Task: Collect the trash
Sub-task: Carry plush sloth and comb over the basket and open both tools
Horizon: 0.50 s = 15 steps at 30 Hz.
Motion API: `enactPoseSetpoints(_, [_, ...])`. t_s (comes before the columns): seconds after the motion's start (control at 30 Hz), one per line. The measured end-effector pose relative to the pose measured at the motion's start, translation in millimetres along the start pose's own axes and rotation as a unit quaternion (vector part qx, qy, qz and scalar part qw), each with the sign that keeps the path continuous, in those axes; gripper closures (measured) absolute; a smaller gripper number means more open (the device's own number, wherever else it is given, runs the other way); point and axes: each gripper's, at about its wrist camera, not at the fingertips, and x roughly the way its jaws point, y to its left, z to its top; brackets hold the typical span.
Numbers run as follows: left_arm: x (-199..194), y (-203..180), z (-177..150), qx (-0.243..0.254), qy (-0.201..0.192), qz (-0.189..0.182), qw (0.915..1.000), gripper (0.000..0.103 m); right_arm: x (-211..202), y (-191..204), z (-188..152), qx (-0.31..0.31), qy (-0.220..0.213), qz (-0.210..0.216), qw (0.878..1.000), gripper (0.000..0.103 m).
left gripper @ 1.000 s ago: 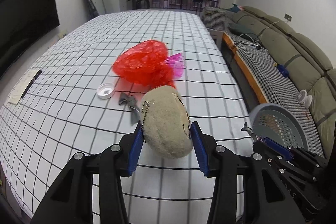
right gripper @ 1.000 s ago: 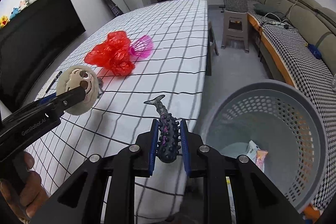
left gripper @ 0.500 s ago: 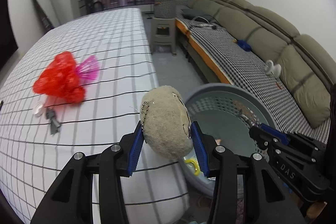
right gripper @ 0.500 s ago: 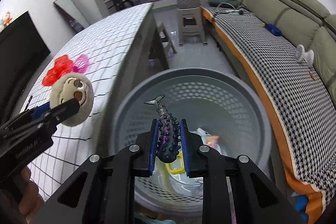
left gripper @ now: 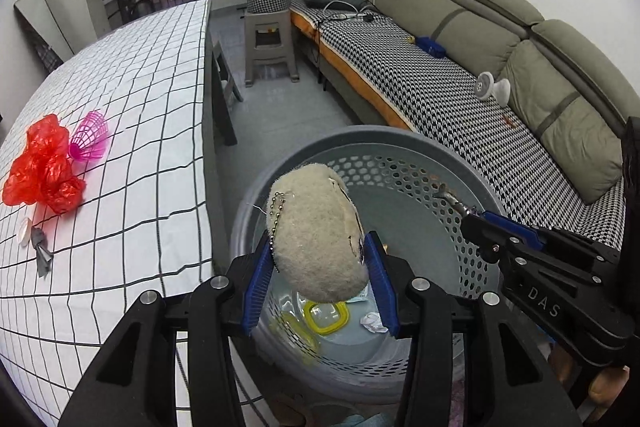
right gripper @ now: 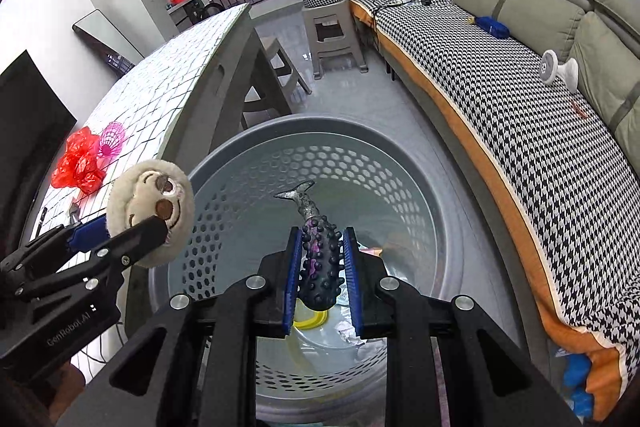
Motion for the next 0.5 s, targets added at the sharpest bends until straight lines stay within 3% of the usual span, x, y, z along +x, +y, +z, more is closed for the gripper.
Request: enactPoseSetpoints(0.5, [-3.9, -0.9, -0.6, -0.004, -0.006, 0.014, 0.9999, 0.044, -5.6, -1.2, -2.4, 0.002, -0.012, -0.004, 1.0, 0.076])
